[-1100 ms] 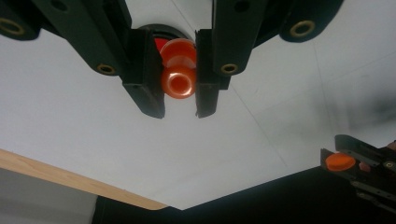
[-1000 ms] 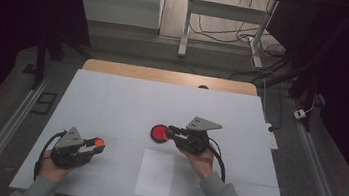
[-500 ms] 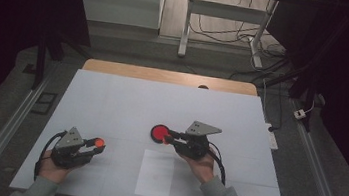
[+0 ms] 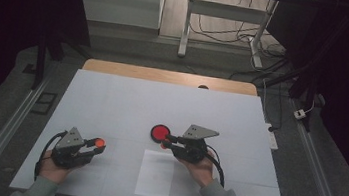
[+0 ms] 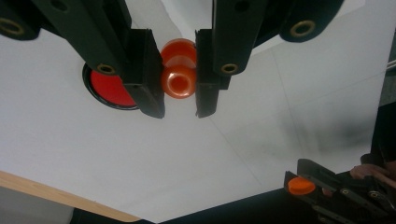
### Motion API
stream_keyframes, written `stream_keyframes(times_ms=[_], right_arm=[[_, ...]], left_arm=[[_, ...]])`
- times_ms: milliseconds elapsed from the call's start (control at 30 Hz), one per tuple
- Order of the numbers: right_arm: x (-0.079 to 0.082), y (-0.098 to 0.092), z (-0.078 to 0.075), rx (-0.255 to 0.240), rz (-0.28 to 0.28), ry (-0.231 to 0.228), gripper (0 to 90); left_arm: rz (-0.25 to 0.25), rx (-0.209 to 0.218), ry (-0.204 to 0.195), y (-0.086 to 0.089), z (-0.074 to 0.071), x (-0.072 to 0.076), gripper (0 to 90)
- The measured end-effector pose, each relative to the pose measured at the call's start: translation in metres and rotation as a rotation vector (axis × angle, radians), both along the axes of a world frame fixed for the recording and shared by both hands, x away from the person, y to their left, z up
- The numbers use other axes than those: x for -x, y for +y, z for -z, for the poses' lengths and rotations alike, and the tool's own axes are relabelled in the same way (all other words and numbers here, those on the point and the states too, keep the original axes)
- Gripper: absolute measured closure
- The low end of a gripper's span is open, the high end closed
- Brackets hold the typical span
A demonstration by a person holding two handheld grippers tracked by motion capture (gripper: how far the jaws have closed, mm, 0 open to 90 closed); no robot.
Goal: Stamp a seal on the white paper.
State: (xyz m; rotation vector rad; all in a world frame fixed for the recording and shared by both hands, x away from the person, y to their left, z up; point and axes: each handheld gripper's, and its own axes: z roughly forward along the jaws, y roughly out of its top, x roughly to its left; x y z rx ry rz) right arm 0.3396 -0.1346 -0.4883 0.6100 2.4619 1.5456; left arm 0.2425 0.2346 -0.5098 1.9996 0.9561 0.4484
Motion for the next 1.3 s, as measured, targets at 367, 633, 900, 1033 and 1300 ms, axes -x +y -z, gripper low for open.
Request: stream_keyframes(times_ms=[367,633,900,1033,1300], right_arm=[[0.009,0.002,0.004,0.021,-0.029,0.015,72.8],[0.018,0.005,0.009,0.037,-0.059,0.034,72.8],[0.027,0.005,0.014,0.054,-0.078,0.045,72.8],[0.03,0.005,0.016,0.062,-0.094,0.052,72.8],[0.036,0.004,0.016,0.063,-0.103,0.046,72.8]], left_arm=[[-0.003,0.001,0.0,0.0,0.0,0.0,64.8],[0.001,0.001,0.002,0.0,0.001,0.0,64.8],[0.002,0.002,0.001,0.0,0.0,0.0,64.8],[0.001,0.002,0.004,0.0,0.001,-0.001,64.8],[0.002,-0.001,0.002,-0.001,0.001,0.0,64.8]])
